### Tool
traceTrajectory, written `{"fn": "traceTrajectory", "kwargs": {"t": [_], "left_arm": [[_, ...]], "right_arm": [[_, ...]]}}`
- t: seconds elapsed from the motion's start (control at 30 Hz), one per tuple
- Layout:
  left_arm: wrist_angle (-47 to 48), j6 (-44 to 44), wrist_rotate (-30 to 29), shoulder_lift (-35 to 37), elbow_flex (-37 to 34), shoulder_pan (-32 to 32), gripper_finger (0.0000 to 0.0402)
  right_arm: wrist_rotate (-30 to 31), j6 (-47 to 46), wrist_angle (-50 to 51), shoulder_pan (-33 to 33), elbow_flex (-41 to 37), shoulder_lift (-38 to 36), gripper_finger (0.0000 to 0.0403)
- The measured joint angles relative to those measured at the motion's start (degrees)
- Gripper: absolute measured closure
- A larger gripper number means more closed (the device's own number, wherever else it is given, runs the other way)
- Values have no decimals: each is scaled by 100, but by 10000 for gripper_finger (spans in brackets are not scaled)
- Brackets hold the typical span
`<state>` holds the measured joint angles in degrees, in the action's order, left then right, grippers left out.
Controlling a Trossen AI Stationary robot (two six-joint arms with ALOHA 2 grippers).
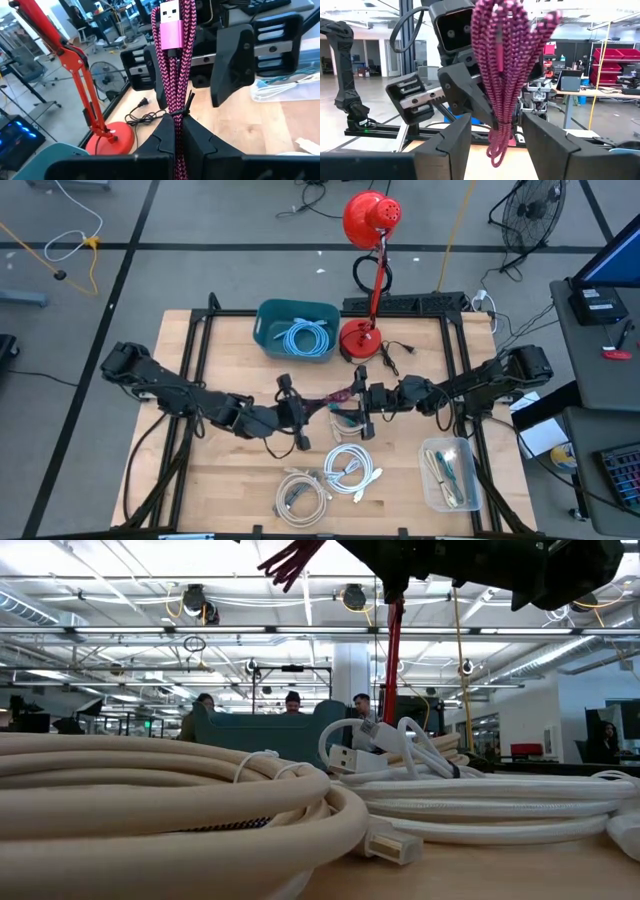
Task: Pick & Place USB Port
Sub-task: Put the red charger cable into the transparent bin
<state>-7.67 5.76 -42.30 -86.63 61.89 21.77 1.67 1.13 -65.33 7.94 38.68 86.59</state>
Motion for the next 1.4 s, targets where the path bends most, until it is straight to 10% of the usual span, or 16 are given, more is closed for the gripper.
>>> {"fn": "traceTrajectory", "kwargs": {"t": [1.13, 1.4], "left_arm": [[1068, -251, 623, 120, 2, -151, 339], [2236, -978, -26, 606, 2, -34, 318]], "right_arm": [[26, -267, 267, -4, -7, -31, 387], [-26, -1163, 2355, 17, -6, -1015, 389]]}}
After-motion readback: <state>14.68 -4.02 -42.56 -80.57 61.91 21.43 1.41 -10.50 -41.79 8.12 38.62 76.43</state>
